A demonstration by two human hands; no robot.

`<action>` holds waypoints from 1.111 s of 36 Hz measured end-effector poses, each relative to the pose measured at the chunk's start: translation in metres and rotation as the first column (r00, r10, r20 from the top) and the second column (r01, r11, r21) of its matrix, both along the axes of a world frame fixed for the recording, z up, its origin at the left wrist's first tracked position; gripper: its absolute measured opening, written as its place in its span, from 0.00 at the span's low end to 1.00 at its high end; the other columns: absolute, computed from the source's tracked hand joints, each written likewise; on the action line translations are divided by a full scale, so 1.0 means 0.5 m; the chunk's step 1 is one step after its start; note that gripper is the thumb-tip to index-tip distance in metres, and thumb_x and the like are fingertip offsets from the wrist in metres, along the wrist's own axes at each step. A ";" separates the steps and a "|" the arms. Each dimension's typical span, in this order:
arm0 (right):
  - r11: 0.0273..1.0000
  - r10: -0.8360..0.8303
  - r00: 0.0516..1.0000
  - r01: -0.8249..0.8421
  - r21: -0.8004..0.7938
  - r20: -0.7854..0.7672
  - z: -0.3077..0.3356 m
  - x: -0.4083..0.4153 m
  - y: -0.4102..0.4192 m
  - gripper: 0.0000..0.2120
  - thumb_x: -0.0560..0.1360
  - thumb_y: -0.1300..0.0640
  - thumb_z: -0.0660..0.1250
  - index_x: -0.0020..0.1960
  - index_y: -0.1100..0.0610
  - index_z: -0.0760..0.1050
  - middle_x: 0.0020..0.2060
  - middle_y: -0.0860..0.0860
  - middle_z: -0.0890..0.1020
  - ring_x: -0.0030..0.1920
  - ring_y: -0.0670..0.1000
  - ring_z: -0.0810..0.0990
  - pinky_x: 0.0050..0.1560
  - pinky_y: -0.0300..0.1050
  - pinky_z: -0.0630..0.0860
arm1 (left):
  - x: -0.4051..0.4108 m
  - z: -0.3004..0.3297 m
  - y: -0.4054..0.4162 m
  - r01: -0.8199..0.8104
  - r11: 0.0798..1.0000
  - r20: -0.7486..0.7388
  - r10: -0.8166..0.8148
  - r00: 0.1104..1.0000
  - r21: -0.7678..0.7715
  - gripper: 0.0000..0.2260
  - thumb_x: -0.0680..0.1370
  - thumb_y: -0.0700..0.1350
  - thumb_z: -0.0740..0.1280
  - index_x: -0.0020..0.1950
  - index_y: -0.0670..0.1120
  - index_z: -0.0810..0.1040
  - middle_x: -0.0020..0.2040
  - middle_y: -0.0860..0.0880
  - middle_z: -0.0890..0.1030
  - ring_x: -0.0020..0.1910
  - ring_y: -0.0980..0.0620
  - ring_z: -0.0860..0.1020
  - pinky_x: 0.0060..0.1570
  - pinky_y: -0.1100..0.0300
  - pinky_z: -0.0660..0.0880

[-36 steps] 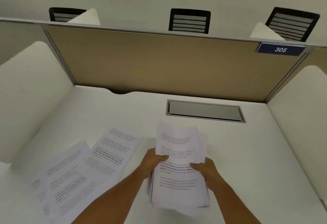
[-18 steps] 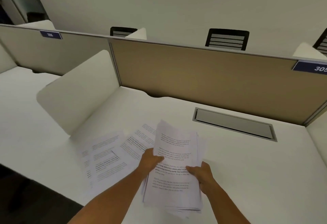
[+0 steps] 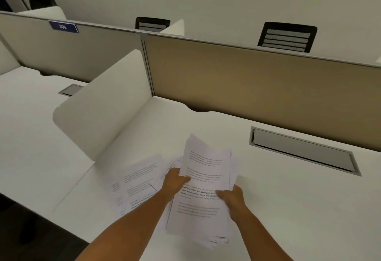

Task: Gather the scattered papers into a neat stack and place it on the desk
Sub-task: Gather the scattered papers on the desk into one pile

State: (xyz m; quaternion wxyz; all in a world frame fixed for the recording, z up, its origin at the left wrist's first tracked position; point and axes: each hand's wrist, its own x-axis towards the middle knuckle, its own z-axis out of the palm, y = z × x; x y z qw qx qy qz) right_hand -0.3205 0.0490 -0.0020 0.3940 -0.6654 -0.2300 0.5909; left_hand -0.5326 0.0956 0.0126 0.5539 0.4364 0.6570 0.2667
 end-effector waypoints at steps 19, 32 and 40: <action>0.982 -0.128 0.960 0.158 -0.103 0.248 -0.094 -0.149 0.160 0.16 0.74 0.70 0.70 0.60 0.58 0.79 0.47 0.50 0.83 0.45 0.50 0.82 0.48 0.41 0.79 | -0.081 -0.123 0.198 0.160 0.986 -0.340 -0.164 0.926 -0.038 0.11 0.76 0.43 0.70 0.57 0.43 0.82 0.64 0.42 0.80 0.56 0.42 0.82 0.55 0.45 0.81; 0.924 -0.101 0.920 0.227 -0.306 0.379 -0.143 -0.190 0.209 0.20 0.73 0.68 0.66 0.64 0.61 0.75 0.63 0.58 0.76 0.49 0.56 0.80 0.40 0.38 0.75 | -0.070 -0.179 0.223 0.144 0.975 -0.582 -0.218 0.783 -0.172 0.13 0.77 0.45 0.67 0.61 0.44 0.80 0.70 0.46 0.67 0.64 0.44 0.70 0.64 0.49 0.69; 0.908 -0.021 0.909 0.191 -0.372 0.417 -0.133 -0.207 0.217 0.34 0.73 0.66 0.68 0.77 0.59 0.61 0.71 0.58 0.69 0.62 0.60 0.75 0.61 0.53 0.78 | -0.085 -0.173 0.224 0.135 0.971 -0.435 -0.211 0.875 -0.199 0.07 0.76 0.44 0.65 0.48 0.45 0.82 0.47 0.49 0.85 0.47 0.47 0.82 0.55 0.51 0.74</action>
